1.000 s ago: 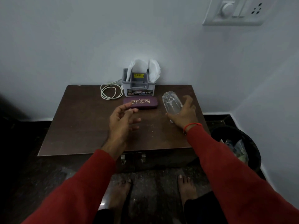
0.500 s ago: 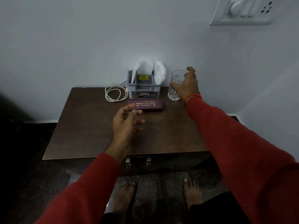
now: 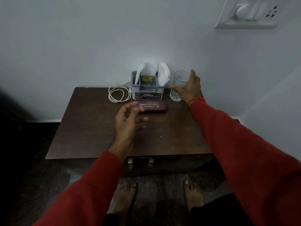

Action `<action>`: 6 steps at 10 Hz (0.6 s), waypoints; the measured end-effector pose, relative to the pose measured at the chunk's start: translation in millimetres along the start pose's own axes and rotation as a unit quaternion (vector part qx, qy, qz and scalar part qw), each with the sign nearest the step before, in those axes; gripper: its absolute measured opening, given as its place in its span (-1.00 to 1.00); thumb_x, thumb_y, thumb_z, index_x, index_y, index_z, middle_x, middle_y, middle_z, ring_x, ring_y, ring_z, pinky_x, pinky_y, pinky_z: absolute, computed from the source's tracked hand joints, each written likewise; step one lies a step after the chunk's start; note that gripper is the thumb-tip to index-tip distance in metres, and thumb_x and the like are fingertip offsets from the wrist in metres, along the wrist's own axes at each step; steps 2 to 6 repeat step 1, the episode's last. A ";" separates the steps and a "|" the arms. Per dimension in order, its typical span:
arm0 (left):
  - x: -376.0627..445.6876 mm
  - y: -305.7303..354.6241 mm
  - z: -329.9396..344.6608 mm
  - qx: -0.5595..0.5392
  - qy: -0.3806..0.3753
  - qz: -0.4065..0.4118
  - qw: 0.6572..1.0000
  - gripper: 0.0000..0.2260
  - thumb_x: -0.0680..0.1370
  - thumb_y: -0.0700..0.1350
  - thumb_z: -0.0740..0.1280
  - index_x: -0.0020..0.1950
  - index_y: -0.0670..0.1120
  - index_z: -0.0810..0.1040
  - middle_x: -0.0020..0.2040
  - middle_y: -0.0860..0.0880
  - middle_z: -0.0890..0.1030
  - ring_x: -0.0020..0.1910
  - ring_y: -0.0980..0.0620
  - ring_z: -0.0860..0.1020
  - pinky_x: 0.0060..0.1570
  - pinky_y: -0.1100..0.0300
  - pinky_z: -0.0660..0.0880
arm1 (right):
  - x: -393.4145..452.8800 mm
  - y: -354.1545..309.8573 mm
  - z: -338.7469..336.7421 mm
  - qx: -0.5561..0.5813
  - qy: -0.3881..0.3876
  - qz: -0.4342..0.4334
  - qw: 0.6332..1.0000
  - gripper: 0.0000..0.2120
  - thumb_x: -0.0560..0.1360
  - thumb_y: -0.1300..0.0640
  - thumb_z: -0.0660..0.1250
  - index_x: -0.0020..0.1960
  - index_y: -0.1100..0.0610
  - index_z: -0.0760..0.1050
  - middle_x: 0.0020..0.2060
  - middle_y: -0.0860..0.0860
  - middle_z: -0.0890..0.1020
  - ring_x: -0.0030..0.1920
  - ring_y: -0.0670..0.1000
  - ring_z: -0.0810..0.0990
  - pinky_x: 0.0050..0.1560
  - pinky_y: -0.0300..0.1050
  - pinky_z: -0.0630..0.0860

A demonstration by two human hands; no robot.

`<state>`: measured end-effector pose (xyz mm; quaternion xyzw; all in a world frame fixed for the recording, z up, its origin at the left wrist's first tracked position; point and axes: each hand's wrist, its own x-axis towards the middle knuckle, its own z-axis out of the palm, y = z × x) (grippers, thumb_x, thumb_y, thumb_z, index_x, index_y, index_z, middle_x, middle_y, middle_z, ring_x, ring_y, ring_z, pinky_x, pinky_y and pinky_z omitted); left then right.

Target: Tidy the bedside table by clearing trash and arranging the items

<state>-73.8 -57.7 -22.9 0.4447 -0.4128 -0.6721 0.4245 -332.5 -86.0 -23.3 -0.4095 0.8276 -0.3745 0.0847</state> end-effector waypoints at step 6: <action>0.8 0.1 3.4 0.011 -0.001 0.022 1.000 -0.77 0.66 -0.20 0.27 0.31 -0.06 0.52 0.01 -0.04 0.70 -0.20 -0.01 0.65 -0.30 0.13 0.57 | -17.1 6.9 -4.4 -0.039 0.051 -0.054 0.997 -0.09 0.43 -0.09 0.47 0.56 0.19 0.05 0.45 0.23 0.24 0.45 0.23 0.24 0.44 0.07 0.21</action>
